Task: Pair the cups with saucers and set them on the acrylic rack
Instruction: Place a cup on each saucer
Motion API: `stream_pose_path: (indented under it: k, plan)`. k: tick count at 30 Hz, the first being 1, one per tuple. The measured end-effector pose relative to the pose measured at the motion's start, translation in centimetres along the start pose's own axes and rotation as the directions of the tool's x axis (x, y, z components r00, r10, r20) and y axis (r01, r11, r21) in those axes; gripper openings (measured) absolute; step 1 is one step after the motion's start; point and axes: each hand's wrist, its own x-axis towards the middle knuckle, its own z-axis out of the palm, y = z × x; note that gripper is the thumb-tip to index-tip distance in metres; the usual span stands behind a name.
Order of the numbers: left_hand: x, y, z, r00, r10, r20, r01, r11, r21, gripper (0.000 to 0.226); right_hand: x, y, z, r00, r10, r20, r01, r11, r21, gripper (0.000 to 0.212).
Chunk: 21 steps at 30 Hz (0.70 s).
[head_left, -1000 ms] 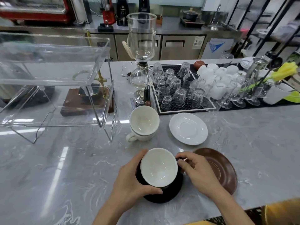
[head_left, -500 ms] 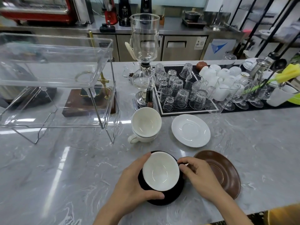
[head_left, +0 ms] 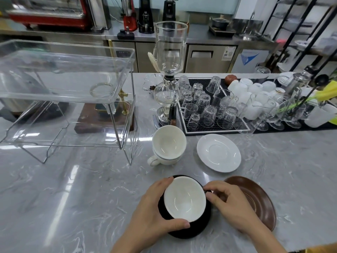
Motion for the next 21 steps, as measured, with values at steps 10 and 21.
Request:
stream_pose_path:
  k: [10,21]
  plan:
    - [1.6,0.0,-1.7,0.975,0.047,-0.219,-0.058,0.997,-0.046,0.086,1.5,-1.0,-0.8,0.998,0.031,-0.062,-0.031,1.0,0.0,0.02]
    - [5.6,0.6,-2.9,0.927,0.068,-0.369,-0.1,0.993,-0.067,0.068,5.9,-3.8,0.0,0.999,-0.016,-0.051,0.017,1.0,0.025,0.036]
